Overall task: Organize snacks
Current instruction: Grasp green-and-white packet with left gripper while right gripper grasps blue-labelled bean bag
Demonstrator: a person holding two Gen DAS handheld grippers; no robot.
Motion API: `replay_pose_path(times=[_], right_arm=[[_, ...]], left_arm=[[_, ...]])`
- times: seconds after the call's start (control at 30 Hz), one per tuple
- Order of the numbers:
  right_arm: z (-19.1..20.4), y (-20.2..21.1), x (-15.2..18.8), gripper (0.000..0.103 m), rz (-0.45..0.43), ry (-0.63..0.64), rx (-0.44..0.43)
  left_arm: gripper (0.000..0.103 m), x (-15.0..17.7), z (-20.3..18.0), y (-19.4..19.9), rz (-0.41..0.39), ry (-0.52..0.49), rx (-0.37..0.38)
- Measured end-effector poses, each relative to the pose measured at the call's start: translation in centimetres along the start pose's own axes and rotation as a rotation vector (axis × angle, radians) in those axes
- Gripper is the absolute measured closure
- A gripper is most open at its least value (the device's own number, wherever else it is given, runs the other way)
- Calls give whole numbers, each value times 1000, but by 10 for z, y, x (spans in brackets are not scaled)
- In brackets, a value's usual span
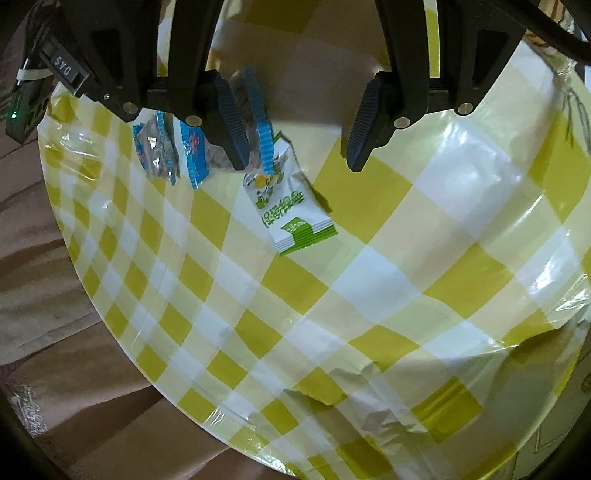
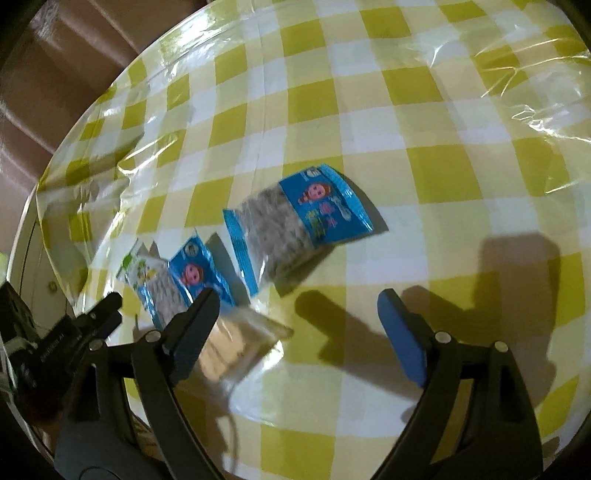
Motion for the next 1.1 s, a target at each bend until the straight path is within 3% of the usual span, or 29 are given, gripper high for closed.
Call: replay_pose_path(times=[0.33, 0.63, 0.8, 0.97, 1.1], right_arm=[[11, -20, -24, 14, 27, -95, -29], [11, -42, -44, 10, 32, -186, -25], [17, -46, -50, 7, 2, -167, 10], [32, -52, -41, 6, -24, -37, 116], [35, -51, -39, 18, -48, 18, 153]], left_arm=[[47, -12, -9, -23, 17, 6, 3], [47, -24, -20, -36, 6, -52, -50], [49, -27, -28, -41, 9, -117, -105], [64, -28, -29, -43, 9, -176, -141], [65, -27, -18, -36, -1, -160, -159]])
Point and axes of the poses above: each gripper's, at about its wrist camera, not at the fingertips, and y roughly against the way its jaws point, z to its left, x to its underside, the point moved 3 cm from there along -y, roughly the way its jaws point, and after that the axes turned 11 degrees about -y, right-handed, at the moved point
